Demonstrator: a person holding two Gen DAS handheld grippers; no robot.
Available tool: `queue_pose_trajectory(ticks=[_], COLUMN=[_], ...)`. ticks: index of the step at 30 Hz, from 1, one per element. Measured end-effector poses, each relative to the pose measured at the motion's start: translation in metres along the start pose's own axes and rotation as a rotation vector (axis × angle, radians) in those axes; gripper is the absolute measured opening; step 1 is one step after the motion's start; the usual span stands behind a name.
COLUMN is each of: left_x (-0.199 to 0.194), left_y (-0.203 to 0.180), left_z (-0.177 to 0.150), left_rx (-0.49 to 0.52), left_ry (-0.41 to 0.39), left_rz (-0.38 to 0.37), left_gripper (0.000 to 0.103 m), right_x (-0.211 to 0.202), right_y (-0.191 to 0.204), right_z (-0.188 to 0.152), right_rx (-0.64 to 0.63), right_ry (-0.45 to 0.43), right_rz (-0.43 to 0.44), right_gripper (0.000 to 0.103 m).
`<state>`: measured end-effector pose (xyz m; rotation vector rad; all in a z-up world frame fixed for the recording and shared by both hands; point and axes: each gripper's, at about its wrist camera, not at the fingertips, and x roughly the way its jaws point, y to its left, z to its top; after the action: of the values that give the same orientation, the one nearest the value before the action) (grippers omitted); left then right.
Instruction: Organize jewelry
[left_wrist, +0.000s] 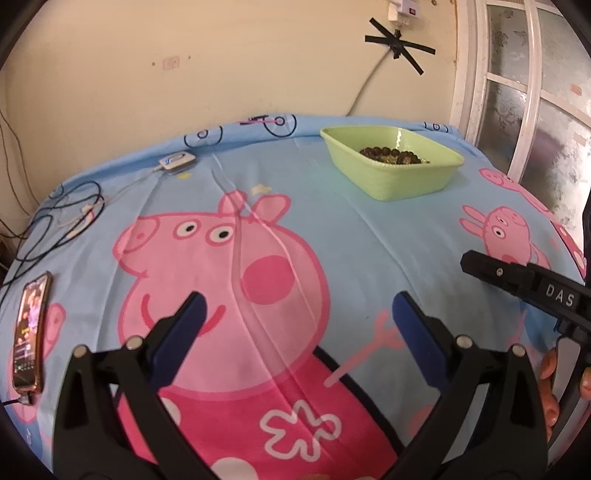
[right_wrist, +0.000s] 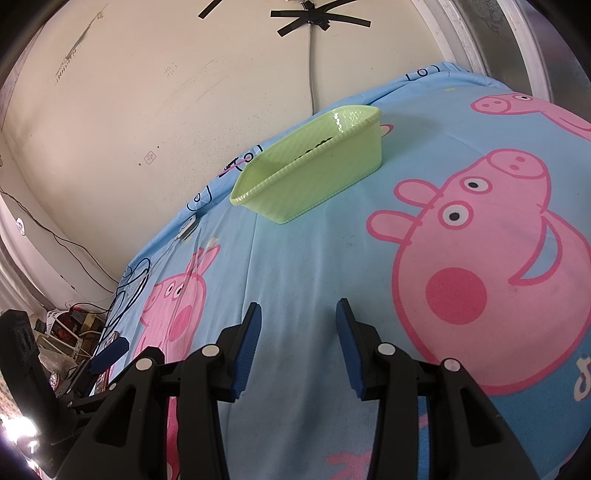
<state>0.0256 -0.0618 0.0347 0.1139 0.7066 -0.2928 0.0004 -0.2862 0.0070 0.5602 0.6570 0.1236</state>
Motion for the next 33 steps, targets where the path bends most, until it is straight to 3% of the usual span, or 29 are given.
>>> queue_pose_trajectory(ticks=[33], left_x=[0.0107], left_y=[-0.0005], left_z=[-0.0023], left_rx=[0.032], left_ry=[0.055], left_rz=[0.010], left_gripper=[0.097], right_x=[-0.0009], right_y=[0.0008], right_z=[-0.0009], right_rx=[0.002], right_ry=[-0.001], right_rz=[-0.002], right_gripper=[0.019])
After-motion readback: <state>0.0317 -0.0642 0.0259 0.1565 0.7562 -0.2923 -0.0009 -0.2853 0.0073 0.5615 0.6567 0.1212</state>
